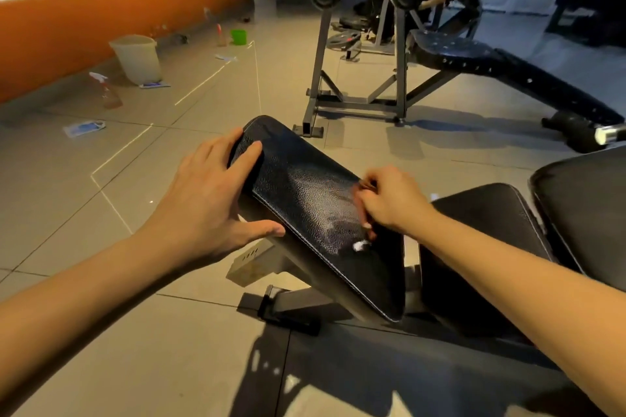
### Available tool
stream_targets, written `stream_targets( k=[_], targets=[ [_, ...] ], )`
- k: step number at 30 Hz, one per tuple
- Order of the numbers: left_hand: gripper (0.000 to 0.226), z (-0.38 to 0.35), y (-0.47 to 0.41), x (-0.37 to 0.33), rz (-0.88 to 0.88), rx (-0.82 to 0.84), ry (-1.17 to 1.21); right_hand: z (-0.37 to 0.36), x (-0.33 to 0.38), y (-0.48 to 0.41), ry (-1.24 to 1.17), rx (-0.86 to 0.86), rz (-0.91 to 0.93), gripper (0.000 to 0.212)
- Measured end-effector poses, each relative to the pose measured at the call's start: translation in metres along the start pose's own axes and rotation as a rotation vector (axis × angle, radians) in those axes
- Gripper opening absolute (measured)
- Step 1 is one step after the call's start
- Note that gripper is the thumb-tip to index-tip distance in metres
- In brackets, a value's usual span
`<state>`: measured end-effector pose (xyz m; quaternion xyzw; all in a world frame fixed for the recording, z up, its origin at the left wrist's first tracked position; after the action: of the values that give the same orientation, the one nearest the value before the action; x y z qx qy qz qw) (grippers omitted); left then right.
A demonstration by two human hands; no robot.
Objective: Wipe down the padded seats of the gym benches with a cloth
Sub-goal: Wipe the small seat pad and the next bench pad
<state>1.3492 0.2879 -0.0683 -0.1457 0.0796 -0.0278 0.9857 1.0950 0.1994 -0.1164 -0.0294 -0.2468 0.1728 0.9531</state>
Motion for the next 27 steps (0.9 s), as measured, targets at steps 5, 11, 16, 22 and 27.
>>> stream_targets(
  k=[5,11,16,22,27],
  targets=[
    [0.124,0.001,-0.001,-0.003,0.031,0.024,0.014,-0.002,-0.018,-0.011,0.033,-0.103,-0.112,0.014],
    [0.121,-0.001,0.000,-0.002,0.008,0.005,-0.011,-0.001,0.034,-0.036,-0.131,-0.155,0.073,0.016],
    [0.123,-0.002,-0.001,-0.002,0.018,0.004,-0.009,0.001,0.015,-0.032,-0.117,-0.110,0.016,0.016],
    [0.123,-0.002,-0.001,-0.001,0.005,-0.010,-0.020,0.003,0.004,-0.035,-0.041,-0.115,-0.022,0.017],
    [0.122,-0.003,-0.002,-0.002,0.018,-0.010,-0.012,-0.004,0.038,-0.028,-0.199,-0.085,0.167,0.015]
  ],
)
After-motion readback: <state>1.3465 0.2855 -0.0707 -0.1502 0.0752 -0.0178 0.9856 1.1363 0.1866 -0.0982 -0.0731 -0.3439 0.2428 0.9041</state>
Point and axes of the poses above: each hand's wrist, its own y-axis away from the middle knuckle, its own z-axis out of the back of the hand, x = y × z, the point moved 4 cm from there along -y, towards the middle knuckle, and after that the axes turned 11 degrees about z, right-handed, at the moved point
